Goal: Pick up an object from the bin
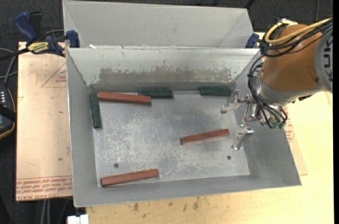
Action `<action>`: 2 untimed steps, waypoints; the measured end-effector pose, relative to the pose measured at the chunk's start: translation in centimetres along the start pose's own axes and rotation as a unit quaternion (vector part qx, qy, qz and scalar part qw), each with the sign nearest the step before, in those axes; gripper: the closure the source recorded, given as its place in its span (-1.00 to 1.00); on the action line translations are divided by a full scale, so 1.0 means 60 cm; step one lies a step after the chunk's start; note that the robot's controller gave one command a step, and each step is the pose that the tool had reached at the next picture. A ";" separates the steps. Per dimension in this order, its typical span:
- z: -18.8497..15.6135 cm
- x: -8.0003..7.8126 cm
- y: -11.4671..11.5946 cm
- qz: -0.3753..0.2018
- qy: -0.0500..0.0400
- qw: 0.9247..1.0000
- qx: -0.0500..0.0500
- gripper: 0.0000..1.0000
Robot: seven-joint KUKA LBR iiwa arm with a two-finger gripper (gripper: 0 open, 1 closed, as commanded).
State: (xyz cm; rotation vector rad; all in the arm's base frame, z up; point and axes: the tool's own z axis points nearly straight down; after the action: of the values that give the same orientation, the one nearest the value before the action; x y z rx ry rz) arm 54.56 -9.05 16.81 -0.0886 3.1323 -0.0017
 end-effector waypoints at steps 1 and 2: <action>0.114 -0.019 0.088 0.007 0.001 1.000 -0.001 -1.00; 0.150 -0.018 0.059 0.008 -0.007 1.000 -0.004 1.00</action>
Offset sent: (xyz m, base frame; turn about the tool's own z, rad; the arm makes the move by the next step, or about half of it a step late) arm 0.0018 0.0304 -0.0981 0.0176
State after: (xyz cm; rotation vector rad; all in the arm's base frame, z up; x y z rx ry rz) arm 55.51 -5.44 7.83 -0.0625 3.1199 0.0126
